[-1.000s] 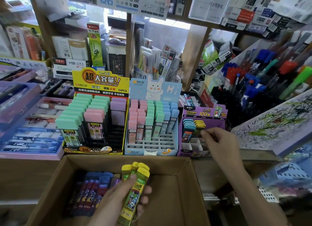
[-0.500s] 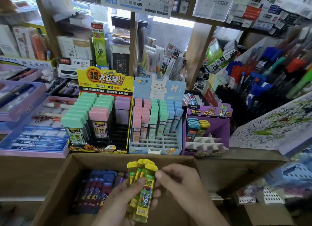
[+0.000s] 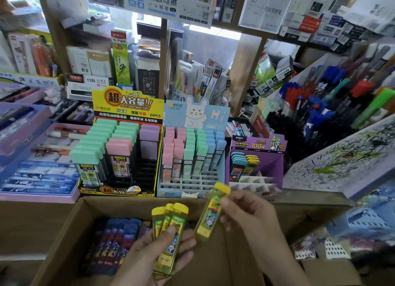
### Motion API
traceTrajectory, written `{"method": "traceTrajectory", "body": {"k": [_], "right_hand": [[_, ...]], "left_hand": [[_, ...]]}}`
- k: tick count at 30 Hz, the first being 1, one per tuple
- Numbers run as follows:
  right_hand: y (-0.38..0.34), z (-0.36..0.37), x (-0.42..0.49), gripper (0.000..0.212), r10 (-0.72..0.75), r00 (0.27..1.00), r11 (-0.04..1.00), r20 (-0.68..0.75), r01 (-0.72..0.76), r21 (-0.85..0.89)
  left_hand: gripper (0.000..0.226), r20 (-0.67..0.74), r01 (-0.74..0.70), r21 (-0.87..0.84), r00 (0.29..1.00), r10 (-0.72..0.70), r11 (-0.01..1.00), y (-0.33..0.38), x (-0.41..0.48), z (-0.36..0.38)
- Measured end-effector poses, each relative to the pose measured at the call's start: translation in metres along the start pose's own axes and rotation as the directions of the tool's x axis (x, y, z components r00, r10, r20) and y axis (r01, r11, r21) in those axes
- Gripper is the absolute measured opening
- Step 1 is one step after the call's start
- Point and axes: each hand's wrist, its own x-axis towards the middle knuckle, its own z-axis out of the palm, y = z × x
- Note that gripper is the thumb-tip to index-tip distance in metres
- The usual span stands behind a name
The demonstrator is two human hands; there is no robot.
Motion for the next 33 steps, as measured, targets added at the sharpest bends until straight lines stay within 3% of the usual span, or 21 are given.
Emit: {"method": "traceTrajectory", "body": {"k": [3,6,10,14,17,26,33], "right_hand": [[-0.019,-0.026,0.009,0.002,-0.115,0.984,0.993,-0.138,0.116,0.002],[-0.033,-0.052,0.020,0.006,-0.242,0.941,0.969,-0.237,0.220,-0.114],[-0.036,-0.074,0.039,0.010,-0.384,0.878,0.915,-0.287,0.319,-0.247],[-0.032,-0.078,0.054,0.019,-0.445,0.861,0.875,-0.246,0.358,-0.327],[-0.026,-0.078,0.061,0.023,-0.453,0.867,0.853,-0.208,0.353,-0.385],[-0.020,-0.077,0.077,0.008,-0.335,0.934,0.801,-0.124,0.213,-0.560],[-0.018,-0.074,0.085,0.036,-0.306,0.938,0.714,-0.164,0.113,-0.691]], "left_hand": [[0.026,-0.010,-0.014,0.007,1.000,0.014,1.000,0.000,0.002,-0.001],[0.022,-0.015,-0.030,0.025,0.999,0.030,0.999,0.001,-0.001,0.003],[0.021,-0.025,-0.049,0.064,0.998,0.051,0.997,0.000,-0.005,0.009],[0.021,-0.022,-0.042,0.066,0.999,0.044,0.997,0.000,-0.006,0.010],[0.020,-0.037,-0.029,0.071,0.999,0.032,0.997,0.002,-0.005,0.009],[0.024,-0.056,0.001,0.074,0.998,0.003,0.997,0.000,-0.004,0.011],[0.023,-0.095,0.002,0.087,0.995,0.006,0.996,0.001,-0.005,0.013]]}}
